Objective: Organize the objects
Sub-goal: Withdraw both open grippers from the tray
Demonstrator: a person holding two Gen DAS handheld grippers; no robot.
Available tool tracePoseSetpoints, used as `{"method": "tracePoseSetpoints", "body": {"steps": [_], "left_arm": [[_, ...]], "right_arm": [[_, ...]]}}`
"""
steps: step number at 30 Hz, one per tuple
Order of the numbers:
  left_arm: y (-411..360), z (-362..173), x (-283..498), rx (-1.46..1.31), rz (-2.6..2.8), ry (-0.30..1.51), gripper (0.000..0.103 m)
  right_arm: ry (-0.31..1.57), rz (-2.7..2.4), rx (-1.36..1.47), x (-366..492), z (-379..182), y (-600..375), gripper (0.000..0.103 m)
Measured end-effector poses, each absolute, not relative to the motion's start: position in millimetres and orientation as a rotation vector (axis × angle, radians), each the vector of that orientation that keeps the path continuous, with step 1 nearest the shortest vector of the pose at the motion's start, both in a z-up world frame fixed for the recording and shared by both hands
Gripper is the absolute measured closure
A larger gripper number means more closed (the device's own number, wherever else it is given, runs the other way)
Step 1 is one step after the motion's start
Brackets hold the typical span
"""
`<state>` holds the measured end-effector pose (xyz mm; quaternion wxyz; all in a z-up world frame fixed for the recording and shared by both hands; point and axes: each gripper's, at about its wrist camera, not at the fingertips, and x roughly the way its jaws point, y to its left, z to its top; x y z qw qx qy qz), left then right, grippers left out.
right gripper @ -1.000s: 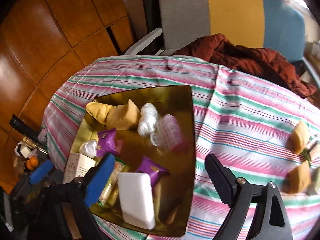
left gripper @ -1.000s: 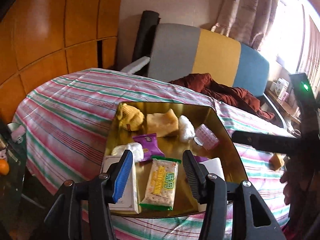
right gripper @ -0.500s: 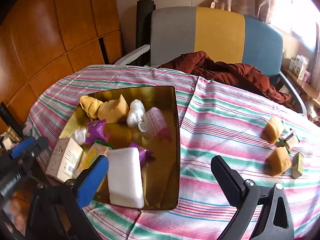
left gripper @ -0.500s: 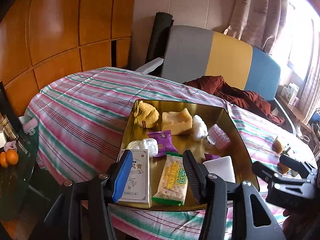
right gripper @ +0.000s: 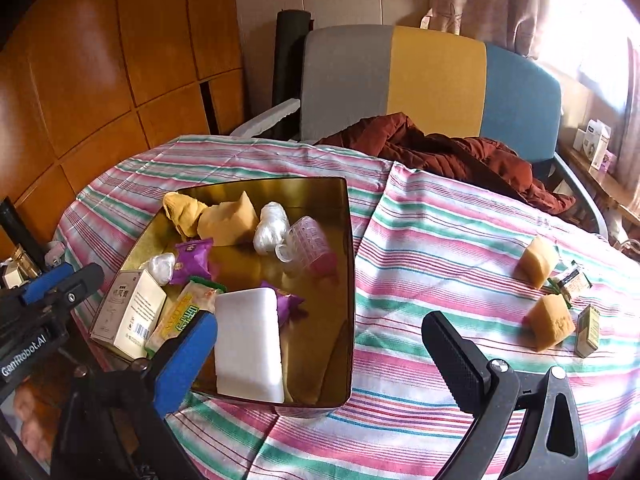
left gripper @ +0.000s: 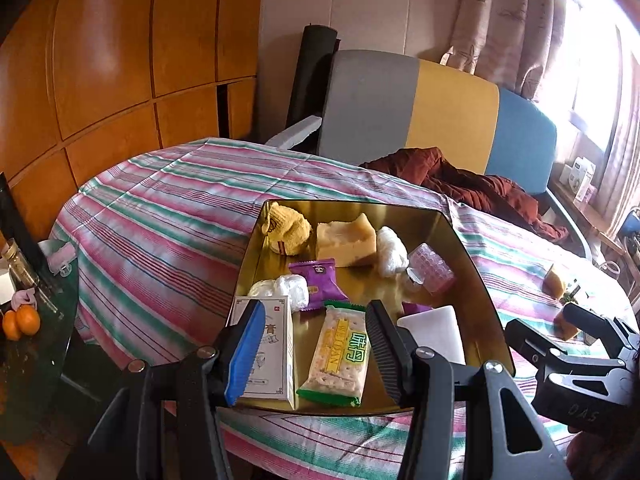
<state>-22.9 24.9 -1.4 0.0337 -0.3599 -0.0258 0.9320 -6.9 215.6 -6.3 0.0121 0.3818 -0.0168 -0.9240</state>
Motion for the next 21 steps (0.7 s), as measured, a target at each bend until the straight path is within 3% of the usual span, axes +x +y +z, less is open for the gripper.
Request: {"method": "tracePoseSetpoints", "body": {"steps": [21], "left_arm": [[51.6,2.5,-17.5,-1.098,2.822,0.018,0.05]], "right_arm": [[-0.141,-2.923,1.209,1.5,-10.5,249.6,0.0]]}}
